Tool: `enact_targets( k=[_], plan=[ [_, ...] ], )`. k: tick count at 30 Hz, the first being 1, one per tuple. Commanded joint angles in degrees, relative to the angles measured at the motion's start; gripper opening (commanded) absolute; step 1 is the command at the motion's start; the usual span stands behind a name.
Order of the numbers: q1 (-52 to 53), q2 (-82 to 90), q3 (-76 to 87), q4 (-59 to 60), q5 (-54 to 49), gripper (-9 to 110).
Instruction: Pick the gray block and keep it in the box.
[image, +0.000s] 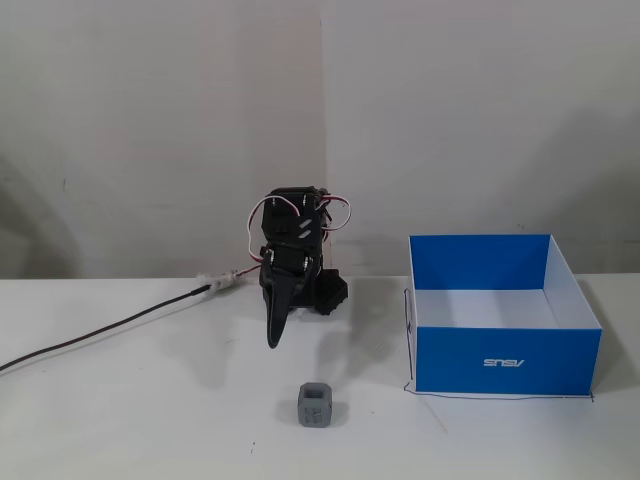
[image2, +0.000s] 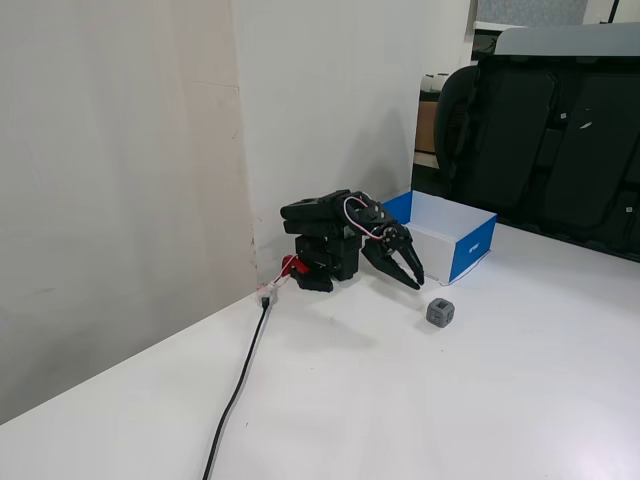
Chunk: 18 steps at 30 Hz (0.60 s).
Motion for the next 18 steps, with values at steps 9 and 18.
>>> enact_targets(
  k=[9, 18],
  plan=[
    [0.62, 9.23, -0.79, -0.35, -0.44, 0],
    [0.44, 9.23, -0.79, -0.35, -0.44, 0]
  ],
)
